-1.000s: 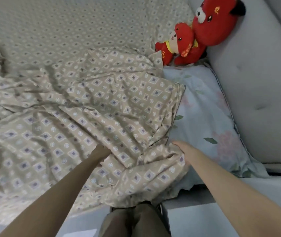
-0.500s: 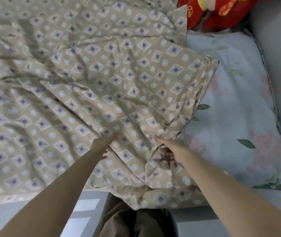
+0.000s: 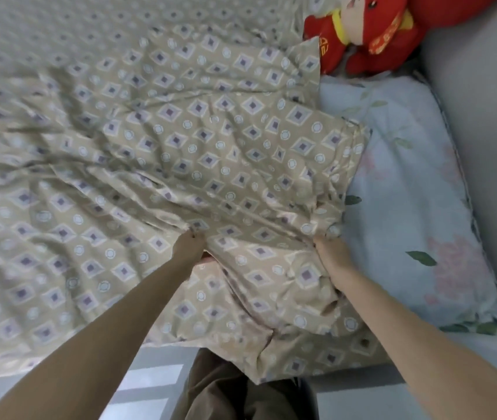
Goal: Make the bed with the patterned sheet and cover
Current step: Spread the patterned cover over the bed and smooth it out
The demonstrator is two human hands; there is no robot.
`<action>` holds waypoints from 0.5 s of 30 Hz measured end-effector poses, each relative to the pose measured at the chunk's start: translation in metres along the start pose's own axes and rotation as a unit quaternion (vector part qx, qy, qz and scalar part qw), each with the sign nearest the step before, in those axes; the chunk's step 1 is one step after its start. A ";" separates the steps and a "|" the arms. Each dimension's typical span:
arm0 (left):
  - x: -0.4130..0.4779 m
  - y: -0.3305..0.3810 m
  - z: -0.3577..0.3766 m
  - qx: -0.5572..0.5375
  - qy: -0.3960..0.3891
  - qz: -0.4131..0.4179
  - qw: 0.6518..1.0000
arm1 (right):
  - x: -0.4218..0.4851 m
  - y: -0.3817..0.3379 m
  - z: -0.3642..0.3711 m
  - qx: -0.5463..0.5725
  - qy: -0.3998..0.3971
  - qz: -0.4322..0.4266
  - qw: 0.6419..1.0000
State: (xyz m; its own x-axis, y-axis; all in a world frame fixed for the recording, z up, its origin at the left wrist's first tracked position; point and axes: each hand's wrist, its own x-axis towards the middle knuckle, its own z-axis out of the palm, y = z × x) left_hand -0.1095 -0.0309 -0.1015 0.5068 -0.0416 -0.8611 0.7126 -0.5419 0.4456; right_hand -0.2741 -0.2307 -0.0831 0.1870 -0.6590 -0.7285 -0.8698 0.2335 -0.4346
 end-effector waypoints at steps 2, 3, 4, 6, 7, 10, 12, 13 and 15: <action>-0.023 0.027 0.000 -0.034 -0.014 0.045 0.998 | -0.003 -0.031 -0.019 0.052 0.013 -0.009 0.999; -0.033 0.043 0.000 -0.050 -0.012 0.066 0.997 | -0.004 -0.050 -0.030 0.078 0.019 -0.010 0.997; -0.042 0.057 0.001 -0.056 -0.008 0.083 0.995 | -0.003 -0.065 -0.040 0.115 0.021 -0.005 0.993; -0.060 0.087 0.001 -0.062 -0.004 0.114 0.991 | -0.003 -0.096 -0.061 0.199 0.007 0.010 0.980; -0.066 0.101 0.001 -0.060 -0.004 0.128 0.990 | -0.006 -0.111 -0.073 0.230 -0.003 0.012 0.973; -0.074 0.136 0.000 -0.040 -0.003 0.162 0.986 | -0.003 -0.144 -0.097 0.297 -0.004 -0.005 0.955; -0.072 0.152 0.002 -0.022 0.000 0.192 0.981 | -0.003 -0.158 -0.110 0.351 -0.013 -0.017 0.936; -0.069 0.154 0.000 -0.011 -0.002 0.201 0.979 | -0.002 -0.159 -0.112 0.373 -0.023 -0.017 0.927; -0.063 0.155 0.001 0.019 -0.035 0.216 0.976 | -0.005 -0.157 -0.115 0.358 -0.040 -0.020 0.933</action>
State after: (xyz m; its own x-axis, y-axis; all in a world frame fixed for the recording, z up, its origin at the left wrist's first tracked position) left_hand -0.0313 -0.1129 0.0217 0.7206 -0.3292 -0.6102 0.4205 -0.4922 0.7622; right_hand -0.1915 -0.3469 0.0494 0.2709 -0.6280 -0.7295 -0.3386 0.6472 -0.6830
